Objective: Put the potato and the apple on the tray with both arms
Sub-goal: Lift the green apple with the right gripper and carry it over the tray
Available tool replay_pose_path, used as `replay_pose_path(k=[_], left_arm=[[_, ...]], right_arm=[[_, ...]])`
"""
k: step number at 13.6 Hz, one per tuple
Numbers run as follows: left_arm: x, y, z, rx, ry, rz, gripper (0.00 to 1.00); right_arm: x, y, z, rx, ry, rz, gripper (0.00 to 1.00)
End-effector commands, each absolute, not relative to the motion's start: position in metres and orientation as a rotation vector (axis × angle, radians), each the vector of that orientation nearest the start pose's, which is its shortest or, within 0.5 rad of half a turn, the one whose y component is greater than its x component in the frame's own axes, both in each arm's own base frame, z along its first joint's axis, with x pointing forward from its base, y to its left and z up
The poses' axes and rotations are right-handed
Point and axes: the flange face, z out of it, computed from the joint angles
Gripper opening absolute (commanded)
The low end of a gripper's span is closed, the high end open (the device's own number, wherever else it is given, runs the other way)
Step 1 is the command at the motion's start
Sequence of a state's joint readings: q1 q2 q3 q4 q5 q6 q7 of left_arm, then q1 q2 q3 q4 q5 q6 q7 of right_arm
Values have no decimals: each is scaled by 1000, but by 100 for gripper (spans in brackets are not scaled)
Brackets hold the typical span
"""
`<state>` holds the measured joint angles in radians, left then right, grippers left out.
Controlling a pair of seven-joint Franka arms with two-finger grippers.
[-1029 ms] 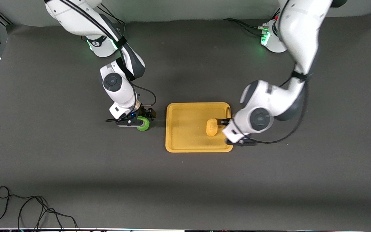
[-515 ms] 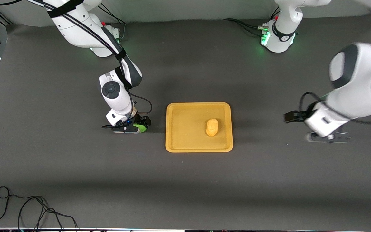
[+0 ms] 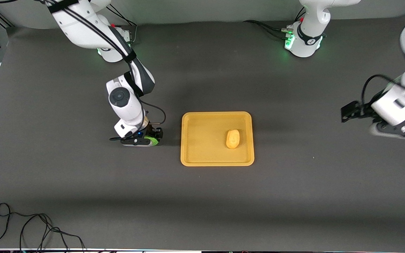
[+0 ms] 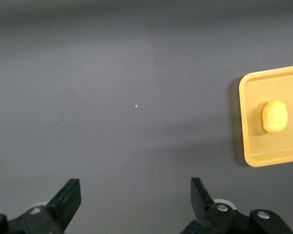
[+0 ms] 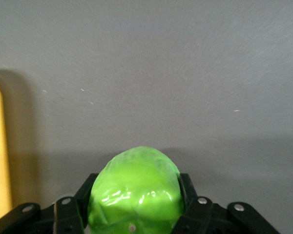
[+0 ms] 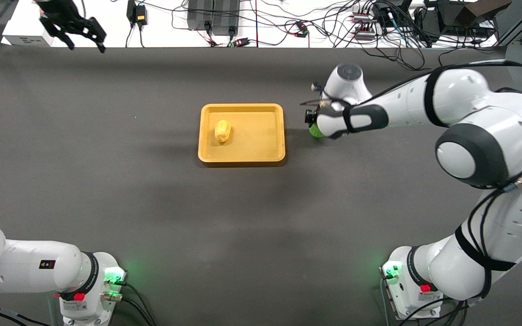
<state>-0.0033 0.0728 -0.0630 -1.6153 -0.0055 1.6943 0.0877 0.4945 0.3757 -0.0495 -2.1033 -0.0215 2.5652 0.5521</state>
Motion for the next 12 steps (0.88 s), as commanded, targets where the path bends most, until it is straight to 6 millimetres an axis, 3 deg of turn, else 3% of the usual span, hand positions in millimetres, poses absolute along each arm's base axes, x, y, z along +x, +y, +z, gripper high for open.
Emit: replay_pose_path(k=[1,2,4,5,6,9,12], left_arm=[[567,-12,581,-3120,289,-23,100],[567,-2,581,-3121,273,-26,100],[566,-2,580,-3122,273,-14,100],[565,-2,582,-3122,273,-14,100],[564,-3,583,-3121,275,-18,100],[563,-10,584,-3122,270,-14,100],[562,-10,588,-3121,272,-28,100]], right_arm=[[559,259,367,-3158,133,-81,46],[568,265,409,-3165,140,-51,46],[579,278,476,-3168,147,-34,46],[582,286,496,-3155,146,-60,46],[585,295,506,-3141,149,-87,46],[567,381,513,-3094,208,-129,46],[536,480,490,-3080,353,-126,46]])
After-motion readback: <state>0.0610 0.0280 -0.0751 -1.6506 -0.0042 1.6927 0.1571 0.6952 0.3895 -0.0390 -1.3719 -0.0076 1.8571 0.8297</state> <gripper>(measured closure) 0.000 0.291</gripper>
